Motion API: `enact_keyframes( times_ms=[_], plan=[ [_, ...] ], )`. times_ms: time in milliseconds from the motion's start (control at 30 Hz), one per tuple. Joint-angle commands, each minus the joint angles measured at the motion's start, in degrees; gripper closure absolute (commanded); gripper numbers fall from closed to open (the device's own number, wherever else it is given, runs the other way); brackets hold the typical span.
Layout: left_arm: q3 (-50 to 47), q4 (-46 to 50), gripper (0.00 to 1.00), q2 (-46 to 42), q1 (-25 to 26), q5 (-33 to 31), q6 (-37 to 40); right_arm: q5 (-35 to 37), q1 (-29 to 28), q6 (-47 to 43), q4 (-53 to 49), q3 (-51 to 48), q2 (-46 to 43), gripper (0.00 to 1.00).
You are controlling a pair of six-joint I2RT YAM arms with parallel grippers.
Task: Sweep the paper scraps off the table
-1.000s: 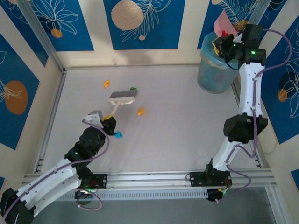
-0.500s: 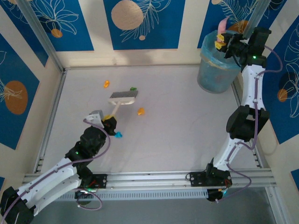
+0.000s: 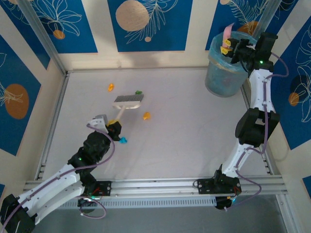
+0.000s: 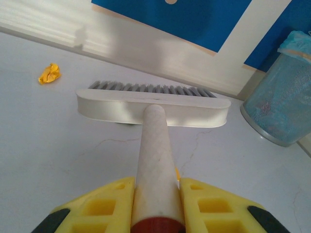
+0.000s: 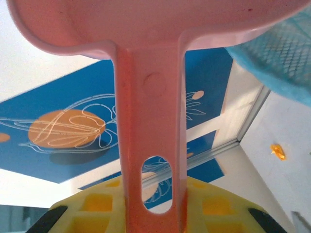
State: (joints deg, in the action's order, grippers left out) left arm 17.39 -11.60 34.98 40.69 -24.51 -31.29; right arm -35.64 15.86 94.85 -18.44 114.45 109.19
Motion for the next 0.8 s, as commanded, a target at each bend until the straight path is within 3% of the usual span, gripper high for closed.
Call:
enact_keyframes(
  times_ms=[0, 167, 400, 600, 767],
  plan=[
    [0.37, -3.25, 1.00, -1.12, 0.38, -0.86, 1.03, 2.79, -2.26, -16.74, -14.25, 7.34, -5.68, 1.00],
    [1.71, 3.79, 1.00, -3.96, 0.45, -6.12, -1.08, 15.20, -10.72, -33.28, -18.87, -0.06, -17.08, 1.00],
    [0.19, 7.47, 1.00, -11.59, 0.48, -10.90, -2.96, 35.32, -30.41, -50.23, -12.37, -30.20, -34.24, 1.00],
    [0.46, 8.14, 1.00, -11.32, 0.47, -10.45, -4.09, 50.70, -43.81, -56.87, -5.94, -51.92, -37.12, 1.00],
    [1.18, 9.14, 1.00, -11.16, 0.45, -10.23, -4.56, 58.65, -53.65, -63.12, -5.15, -59.36, -35.33, 1.00]
  ],
)
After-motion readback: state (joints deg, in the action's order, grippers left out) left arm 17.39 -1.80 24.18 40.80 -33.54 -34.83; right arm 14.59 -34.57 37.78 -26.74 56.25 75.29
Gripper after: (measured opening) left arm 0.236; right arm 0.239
